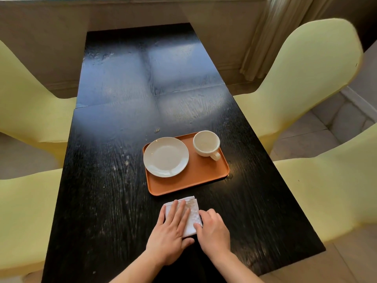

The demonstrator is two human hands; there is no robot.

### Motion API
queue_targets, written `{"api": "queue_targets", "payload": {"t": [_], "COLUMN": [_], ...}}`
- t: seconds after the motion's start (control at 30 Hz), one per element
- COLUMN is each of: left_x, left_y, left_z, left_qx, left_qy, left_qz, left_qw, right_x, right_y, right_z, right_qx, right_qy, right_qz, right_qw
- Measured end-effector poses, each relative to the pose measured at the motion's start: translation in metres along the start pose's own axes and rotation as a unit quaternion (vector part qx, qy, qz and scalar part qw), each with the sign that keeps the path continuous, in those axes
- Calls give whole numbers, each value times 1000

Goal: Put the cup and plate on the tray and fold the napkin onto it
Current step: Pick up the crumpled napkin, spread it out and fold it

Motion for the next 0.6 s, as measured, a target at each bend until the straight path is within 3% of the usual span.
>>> {"api": "queue_targets", "payload": {"t": [0.13, 0.3, 0.43, 0.5, 0.6], "left_x": [5, 50, 46, 55, 57], "left_y": [3, 24, 33, 40, 41], "left_z": [13, 16, 16, 8, -8], "left_qx": [-13, -43, -49, -41, -19], "left_qy": [62, 236, 243, 330, 483], "left_qz": [29, 233, 223, 303, 384], "left_qw": [998, 942, 943, 893, 787], "right_x": [-1, -8, -10, -10, -10], "right_y": [-1, -4, -2, -1, -1], "right_z": [1, 6, 4, 3, -1], "right_qx": [8, 2, 3, -2, 2], "right_qy": [-13, -74, -91, -104, -125], "right_qz": [-7, -44, -59, -71, -100], "right_qw": [1000, 996, 994, 992, 987]}}
Point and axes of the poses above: each hand's wrist, its own y-axis away from the middle knuckle, its own z-axis out of the back of the hand, x = y × z, the point moved 10 cm from there along -y, towards the middle knuckle, and after that the axes turned 7 degrees about -y, right-handed, at the moved point
